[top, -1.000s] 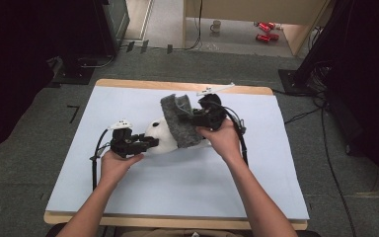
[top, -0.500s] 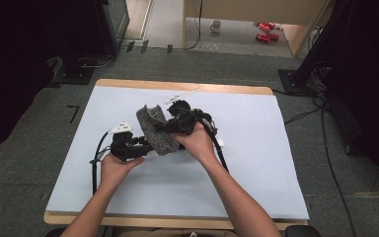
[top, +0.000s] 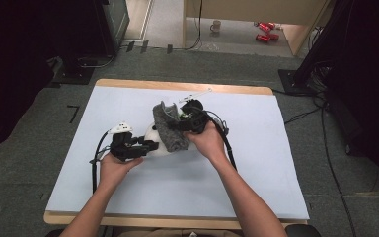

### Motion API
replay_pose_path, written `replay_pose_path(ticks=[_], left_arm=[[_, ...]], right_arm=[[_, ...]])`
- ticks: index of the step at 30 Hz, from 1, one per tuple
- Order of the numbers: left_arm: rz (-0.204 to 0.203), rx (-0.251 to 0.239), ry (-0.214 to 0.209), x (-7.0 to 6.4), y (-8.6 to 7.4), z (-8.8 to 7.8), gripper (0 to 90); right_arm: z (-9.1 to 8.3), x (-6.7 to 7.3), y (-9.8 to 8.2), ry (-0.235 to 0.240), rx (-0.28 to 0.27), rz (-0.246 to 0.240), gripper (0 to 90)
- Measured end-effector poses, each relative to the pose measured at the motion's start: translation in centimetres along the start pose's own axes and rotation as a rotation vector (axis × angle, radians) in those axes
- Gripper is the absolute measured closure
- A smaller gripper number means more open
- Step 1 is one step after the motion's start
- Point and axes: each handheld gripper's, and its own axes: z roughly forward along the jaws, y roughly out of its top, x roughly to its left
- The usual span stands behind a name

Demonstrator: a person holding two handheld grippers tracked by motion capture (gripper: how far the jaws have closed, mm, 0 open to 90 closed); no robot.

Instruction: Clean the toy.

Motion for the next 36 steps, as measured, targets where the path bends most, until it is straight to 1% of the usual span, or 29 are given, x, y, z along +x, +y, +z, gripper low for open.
replay_pose_path(ticks=[1, 5, 8, 11, 14, 22, 28, 33, 34, 36], left_arm=[[-0.003, -0.004, -0.003, 0.0, 0.0, 0.0, 46.0], [0.004, -0.005, -0.007, 0.2, 0.2, 0.1, 46.2], [-0.011, -0.005, -0.017, 0.5, 0.4, 0.2, 46.4], [-0.019, -0.003, -0.023, 0.8, 0.5, 0.2, 46.8], [-0.017, -0.001, -0.027, 1.0, 0.7, 0.3, 47.0], [-0.015, 0.001, -0.031, 1.3, 0.9, 0.3, 47.3], [-0.022, 0.000, -0.036, 1.4, 1.0, 0.4, 47.4], [-0.023, -0.002, -0.035, 1.4, 1.0, 0.4, 47.3], [-0.022, 0.000, -0.033, 1.4, 1.0, 0.4, 47.3], [-0.006, 0.005, -0.024, 1.2, 1.0, 0.3, 47.3]], right_arm=[[-0.3, -0.3, -0.1, -0.015, 0.002, 0.002, 80.1], [-1.5, -1.3, -0.8, -0.032, -0.006, 0.011, 80.2], [-2.3, -1.8, -1.1, -0.047, -0.011, 0.016, 80.1], [-3.2, -2.4, -1.4, -0.059, -0.020, 0.040, 80.0], [-4.1, -3.0, -1.7, -0.075, -0.030, 0.053, 80.2], [-5.6, -3.7, -2.2, -0.095, -0.043, 0.054, 80.6], [-7.2, -4.6, -2.6, -0.110, -0.068, 0.080, 80.8], [-8.2, -5.3, -3.0, -0.121, -0.084, 0.093, 80.7], [-8.3, -5.4, -3.0, -0.124, -0.088, 0.094, 80.7], [-8.7, -5.7, -3.2, -0.127, -0.095, 0.101, 80.6]])
